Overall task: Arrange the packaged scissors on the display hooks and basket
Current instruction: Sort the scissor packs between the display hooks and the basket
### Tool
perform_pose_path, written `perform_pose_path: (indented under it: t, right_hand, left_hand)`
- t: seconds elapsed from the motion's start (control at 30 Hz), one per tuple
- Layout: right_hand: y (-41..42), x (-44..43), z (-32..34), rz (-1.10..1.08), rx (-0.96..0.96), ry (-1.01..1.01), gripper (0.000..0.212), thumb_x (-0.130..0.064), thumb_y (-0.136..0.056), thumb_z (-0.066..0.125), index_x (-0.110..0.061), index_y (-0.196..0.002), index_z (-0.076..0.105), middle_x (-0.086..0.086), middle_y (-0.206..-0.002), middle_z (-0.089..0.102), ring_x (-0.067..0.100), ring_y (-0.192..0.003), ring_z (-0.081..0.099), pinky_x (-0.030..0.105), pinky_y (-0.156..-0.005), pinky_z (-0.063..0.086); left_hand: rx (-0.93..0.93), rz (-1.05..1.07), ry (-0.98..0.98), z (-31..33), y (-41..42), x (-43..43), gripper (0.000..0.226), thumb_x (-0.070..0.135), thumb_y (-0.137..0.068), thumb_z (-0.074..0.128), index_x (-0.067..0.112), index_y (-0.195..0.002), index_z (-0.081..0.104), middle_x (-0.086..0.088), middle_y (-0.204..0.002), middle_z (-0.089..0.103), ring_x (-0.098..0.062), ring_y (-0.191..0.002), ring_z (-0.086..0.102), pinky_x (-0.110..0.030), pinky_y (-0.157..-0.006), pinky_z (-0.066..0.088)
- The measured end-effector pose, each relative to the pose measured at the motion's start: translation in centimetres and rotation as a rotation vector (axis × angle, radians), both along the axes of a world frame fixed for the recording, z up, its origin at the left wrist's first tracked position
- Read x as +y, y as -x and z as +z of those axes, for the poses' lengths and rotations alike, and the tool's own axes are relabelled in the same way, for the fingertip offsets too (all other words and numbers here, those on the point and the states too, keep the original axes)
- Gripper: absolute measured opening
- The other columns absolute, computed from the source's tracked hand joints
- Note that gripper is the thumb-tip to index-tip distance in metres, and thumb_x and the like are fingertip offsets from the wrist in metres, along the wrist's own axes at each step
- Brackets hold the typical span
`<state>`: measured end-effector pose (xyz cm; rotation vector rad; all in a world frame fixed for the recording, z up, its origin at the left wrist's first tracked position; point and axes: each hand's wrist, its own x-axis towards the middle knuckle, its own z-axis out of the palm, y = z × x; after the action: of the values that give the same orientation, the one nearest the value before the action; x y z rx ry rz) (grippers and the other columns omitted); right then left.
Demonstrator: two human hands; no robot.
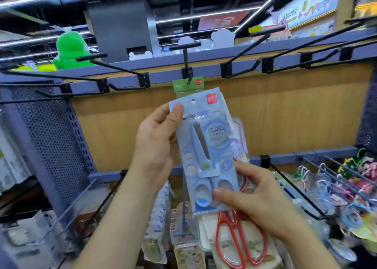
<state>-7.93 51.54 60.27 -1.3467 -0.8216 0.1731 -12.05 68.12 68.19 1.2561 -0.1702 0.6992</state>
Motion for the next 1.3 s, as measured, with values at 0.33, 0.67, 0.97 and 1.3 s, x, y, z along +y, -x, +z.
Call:
perform_pose_path:
  t: [0.33, 0.67, 0.97, 1.3]
  right_hand:
    - [1.0, 1.6, 2.1, -0.021, -0.020, -0.216, 0.020, -0.017, -0.074, 0.073, -0.022, -0.092, 0.079, -0.002, -0.093, 0.078, 0.010, -0.087, 0.074, 0.017, -0.071, 0.054]
    - [1.2, 1.5, 2.2, -0.014, 0.046, -0.177, 0.021, -0.019, -0.080, 0.069, -0.019, -0.099, 0.076, 0.000, -0.095, 0.078, 0.014, -0.089, 0.075, 0.019, -0.071, 0.056]
    - [0.4, 2.4, 1.7, -0.058, 0.031, -0.151, 0.018, -0.028, -0.082, 0.070, -0.027, -0.098, 0.077, -0.005, -0.097, 0.078, 0.012, -0.093, 0.073, 0.023, -0.077, 0.057]
    - [-3.0, 2.1, -0.1, -0.394, -0.020, -0.094, 0.006, -0.028, -0.083, 0.076, -0.029, -0.089, 0.073, -0.019, -0.089, 0.072, -0.007, -0.086, 0.063, 0.005, -0.074, 0.044]
  left_hand:
    - [-0.303, 0.439, -0.338, 5.2, -0.3, -1.0, 0.015, 0.009, -0.086, 0.073, 0.017, -0.074, 0.070, 0.014, -0.065, 0.070, 0.001, -0.061, 0.063, -0.018, -0.057, 0.049]
    - [-0.044, 0.234, -0.135, 5.5, -1.3, -0.4, 0.019, 0.017, -0.093, 0.064, 0.012, -0.079, 0.075, -0.004, -0.079, 0.076, -0.018, -0.069, 0.071, -0.032, -0.063, 0.059]
    - [-0.012, 0.486, -0.359, 5.6, -3.5, 1.1, 0.006, 0.015, -0.090, 0.069, 0.014, -0.084, 0.067, 0.010, -0.067, 0.069, -0.002, -0.060, 0.062, -0.017, -0.055, 0.048]
    - [0.049, 0.456, -0.446, -0.1, -3.9, 2.7, 0.054, 0.003, -0.083, 0.074, 0.034, -0.125, 0.060, 0.001, -0.092, 0.070, -0.001, -0.077, 0.068, -0.017, -0.065, 0.054]
